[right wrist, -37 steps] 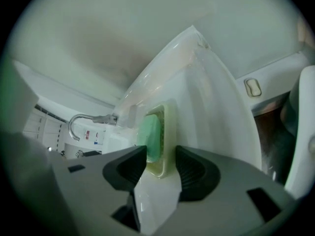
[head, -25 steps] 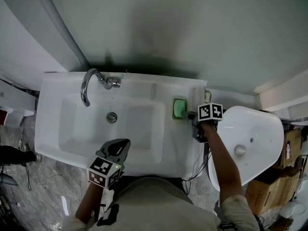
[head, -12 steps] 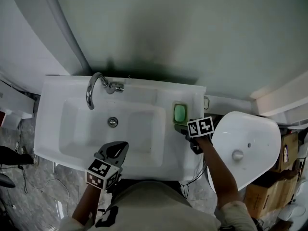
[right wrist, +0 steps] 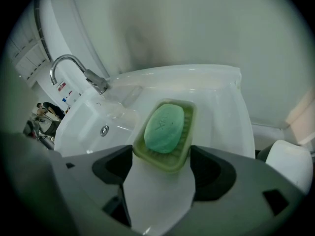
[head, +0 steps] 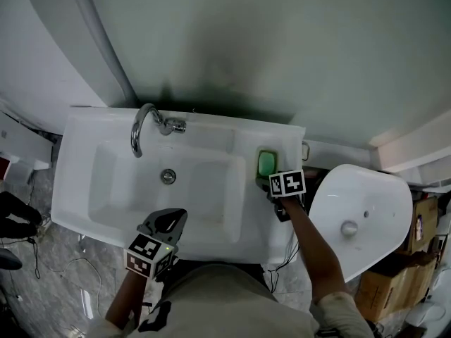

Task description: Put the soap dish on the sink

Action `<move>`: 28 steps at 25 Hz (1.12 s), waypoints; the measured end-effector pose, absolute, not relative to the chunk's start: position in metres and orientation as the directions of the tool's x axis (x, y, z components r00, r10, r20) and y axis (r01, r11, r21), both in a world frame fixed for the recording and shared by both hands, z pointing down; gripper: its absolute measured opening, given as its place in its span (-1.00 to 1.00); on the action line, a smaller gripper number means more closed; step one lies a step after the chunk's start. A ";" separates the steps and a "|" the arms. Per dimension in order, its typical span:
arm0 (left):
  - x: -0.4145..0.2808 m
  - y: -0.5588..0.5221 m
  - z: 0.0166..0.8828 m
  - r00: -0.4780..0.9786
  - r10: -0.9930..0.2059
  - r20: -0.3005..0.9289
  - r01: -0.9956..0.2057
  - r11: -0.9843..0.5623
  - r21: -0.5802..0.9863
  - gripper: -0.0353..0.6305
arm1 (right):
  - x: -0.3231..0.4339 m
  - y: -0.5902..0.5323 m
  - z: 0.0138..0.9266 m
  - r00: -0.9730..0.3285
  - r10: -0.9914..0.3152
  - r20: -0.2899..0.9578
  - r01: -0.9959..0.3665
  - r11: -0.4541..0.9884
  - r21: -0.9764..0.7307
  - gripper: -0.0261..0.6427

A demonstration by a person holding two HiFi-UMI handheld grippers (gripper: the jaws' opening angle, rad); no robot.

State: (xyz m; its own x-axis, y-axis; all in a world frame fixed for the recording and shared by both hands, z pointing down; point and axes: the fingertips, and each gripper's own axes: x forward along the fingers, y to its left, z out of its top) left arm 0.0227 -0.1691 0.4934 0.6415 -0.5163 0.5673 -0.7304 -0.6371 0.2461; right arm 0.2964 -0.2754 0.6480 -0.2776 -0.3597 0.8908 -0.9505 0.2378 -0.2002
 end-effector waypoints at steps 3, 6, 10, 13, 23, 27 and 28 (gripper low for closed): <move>0.024 -0.167 0.495 0.641 -0.513 0.571 -0.731 -0.635 0.249 -0.84 | 0.296 -0.278 0.648 -0.276 -0.376 0.885 -0.954 0.221 -0.204 0.19; 0.026 -0.167 0.496 0.642 -0.511 0.571 -0.730 -0.635 0.253 -0.84 | 0.297 -0.282 0.648 -0.276 -0.386 0.880 -0.955 0.214 -0.206 0.18; 0.028 -0.168 0.497 0.645 -0.506 0.573 -0.727 -0.637 0.256 -0.84 | 0.298 -0.288 0.647 -0.278 -0.402 0.873 -0.956 0.204 -0.211 0.17; 0.028 -0.169 0.497 0.644 -0.504 0.576 -0.727 -0.638 0.254 -0.84 | 0.299 -0.293 0.647 -0.275 -0.417 0.866 -0.958 0.195 -0.210 0.17; 0.029 -0.172 0.500 0.638 -0.502 0.584 -0.732 -0.632 0.256 -0.84 | 0.311 -0.304 0.647 -0.265 -0.441 0.858 -0.962 0.177 -0.206 0.16; 0.029 -0.172 0.501 0.640 -0.499 0.584 -0.730 -0.633 0.258 -0.84 | 0.316 -0.306 0.646 -0.252 -0.446 0.859 -0.966 0.169 -0.196 0.16; 0.030 -0.172 0.501 0.640 -0.500 0.584 -0.730 -0.633 0.257 -0.84 | 0.317 -0.307 0.646 -0.249 -0.448 0.859 -0.967 0.167 -0.193 0.15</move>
